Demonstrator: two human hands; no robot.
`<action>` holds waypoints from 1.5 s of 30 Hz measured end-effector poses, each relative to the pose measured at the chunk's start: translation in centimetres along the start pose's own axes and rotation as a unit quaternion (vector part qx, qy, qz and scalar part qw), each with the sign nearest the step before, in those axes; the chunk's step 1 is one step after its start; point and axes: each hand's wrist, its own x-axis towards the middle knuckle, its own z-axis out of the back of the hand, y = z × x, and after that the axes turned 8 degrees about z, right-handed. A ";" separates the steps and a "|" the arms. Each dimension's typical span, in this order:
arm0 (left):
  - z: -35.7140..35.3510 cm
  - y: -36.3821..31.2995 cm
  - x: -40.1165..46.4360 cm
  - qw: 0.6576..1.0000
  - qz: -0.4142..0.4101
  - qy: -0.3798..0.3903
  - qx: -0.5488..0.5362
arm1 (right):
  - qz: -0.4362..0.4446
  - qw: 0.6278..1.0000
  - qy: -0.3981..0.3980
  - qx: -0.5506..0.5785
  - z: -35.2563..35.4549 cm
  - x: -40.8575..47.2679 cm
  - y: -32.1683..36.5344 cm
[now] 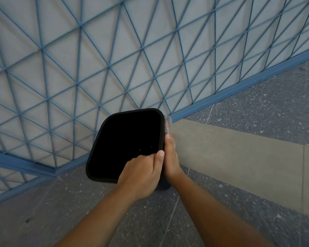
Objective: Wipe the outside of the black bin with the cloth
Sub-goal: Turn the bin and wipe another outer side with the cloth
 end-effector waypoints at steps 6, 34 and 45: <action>0.1 -0.2 -0.2 1.000 -0.002 -0.009 -0.008 | -0.056 0.998 -0.007 0.016 0.0 0.3 1.0; 0.1 0.0 -0.1 1.000 -0.008 -0.009 -0.021 | -0.056 0.997 -0.005 0.049 0.4 2.7 -0.2; 0.2 -0.1 -0.4 0.999 -0.019 -0.019 -0.020 | -0.081 0.994 -0.010 0.068 0.7 3.1 0.7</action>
